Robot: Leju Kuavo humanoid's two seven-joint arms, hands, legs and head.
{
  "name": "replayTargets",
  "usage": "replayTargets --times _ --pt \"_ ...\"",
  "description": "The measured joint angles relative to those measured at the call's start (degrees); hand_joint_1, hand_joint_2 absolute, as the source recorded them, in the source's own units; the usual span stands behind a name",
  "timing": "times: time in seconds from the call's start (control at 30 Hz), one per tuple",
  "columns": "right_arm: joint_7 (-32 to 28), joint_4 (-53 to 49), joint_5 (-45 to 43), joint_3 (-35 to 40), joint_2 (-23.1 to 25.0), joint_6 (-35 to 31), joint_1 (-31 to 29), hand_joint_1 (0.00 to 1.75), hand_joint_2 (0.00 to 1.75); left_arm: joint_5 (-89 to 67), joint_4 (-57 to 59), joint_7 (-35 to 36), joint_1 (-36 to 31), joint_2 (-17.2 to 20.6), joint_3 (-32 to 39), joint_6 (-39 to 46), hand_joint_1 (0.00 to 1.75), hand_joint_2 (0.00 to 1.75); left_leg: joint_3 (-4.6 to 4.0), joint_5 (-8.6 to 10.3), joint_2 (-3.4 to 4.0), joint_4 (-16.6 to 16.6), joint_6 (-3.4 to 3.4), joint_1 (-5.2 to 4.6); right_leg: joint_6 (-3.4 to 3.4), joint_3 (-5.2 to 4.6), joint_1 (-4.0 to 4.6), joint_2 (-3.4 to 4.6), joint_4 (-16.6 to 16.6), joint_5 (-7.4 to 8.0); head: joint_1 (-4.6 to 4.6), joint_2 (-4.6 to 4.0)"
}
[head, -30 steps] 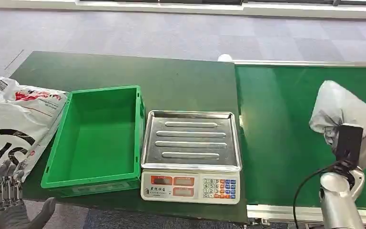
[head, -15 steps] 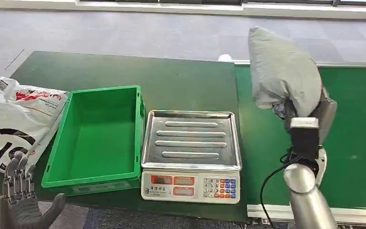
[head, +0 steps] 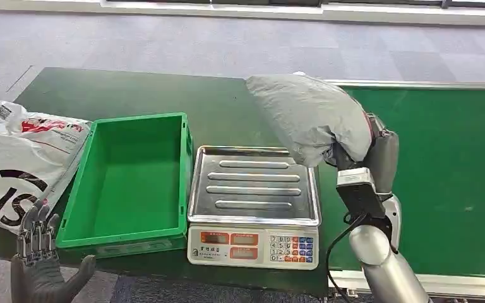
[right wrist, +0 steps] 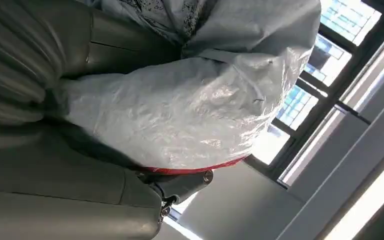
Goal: Moved the parcel from conveyor to table for the left to box.
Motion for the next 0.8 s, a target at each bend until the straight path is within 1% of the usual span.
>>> replayTargets --times 0.8 --pt "0.07 -0.11 0.0 0.5 0.0 0.0 -0.03 1.75 1.75 0.02 0.28 0.0 -0.02 0.46 -0.02 0.0 0.0 1.75 -0.01 0.0 0.0 0.0 0.0 0.01 0.0 -0.01 0.01 0.0 0.0 0.0 0.0 0.0"
